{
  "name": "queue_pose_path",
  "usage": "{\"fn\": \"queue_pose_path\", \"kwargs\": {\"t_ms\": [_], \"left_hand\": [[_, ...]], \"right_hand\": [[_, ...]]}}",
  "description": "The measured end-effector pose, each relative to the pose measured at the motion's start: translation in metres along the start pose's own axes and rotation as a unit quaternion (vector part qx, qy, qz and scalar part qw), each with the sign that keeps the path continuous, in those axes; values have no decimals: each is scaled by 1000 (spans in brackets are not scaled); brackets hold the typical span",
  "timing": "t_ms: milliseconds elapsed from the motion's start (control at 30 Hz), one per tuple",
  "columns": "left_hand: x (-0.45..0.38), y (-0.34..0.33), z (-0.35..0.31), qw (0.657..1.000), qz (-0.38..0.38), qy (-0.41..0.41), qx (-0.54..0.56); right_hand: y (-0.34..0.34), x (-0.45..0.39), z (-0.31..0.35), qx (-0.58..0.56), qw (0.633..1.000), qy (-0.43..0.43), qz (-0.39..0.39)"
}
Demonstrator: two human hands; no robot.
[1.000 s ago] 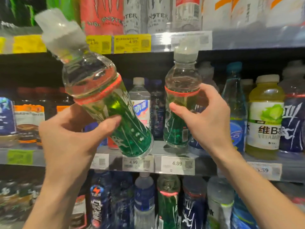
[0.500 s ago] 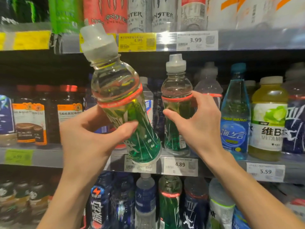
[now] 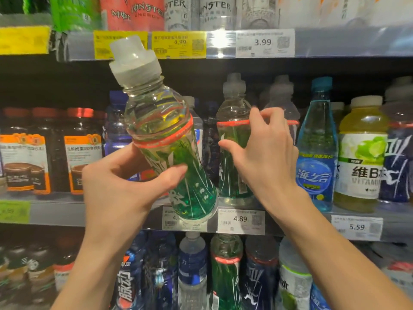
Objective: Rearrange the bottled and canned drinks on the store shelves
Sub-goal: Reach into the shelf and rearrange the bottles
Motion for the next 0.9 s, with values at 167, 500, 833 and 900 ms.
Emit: {"fn": "queue_pose_path", "kwargs": {"t_ms": [167, 500, 833, 900], "left_hand": [[3, 1, 3, 1000, -1, 20, 4], [19, 3, -6, 999, 11, 39, -4], [41, 3, -10, 999, 0, 48, -14], [45, 2, -11, 999, -2, 52, -17]], "right_hand": [[-2, 3, -2, 7, 1000, -7, 9], [6, 15, 2, -102, 994, 10, -39], [30, 22, -35, -177, 978, 19, -108], [33, 24, -44, -187, 977, 7, -104]]}}
Point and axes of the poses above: each hand's wrist, its own x-axis away from the middle knuckle, its own y-axis out of the back of the hand, z = x × y, the point moved 7 cm from there along -x, towards the middle knuckle, and after that the axes turned 13 degrees about -z, right-handed, at the moved point
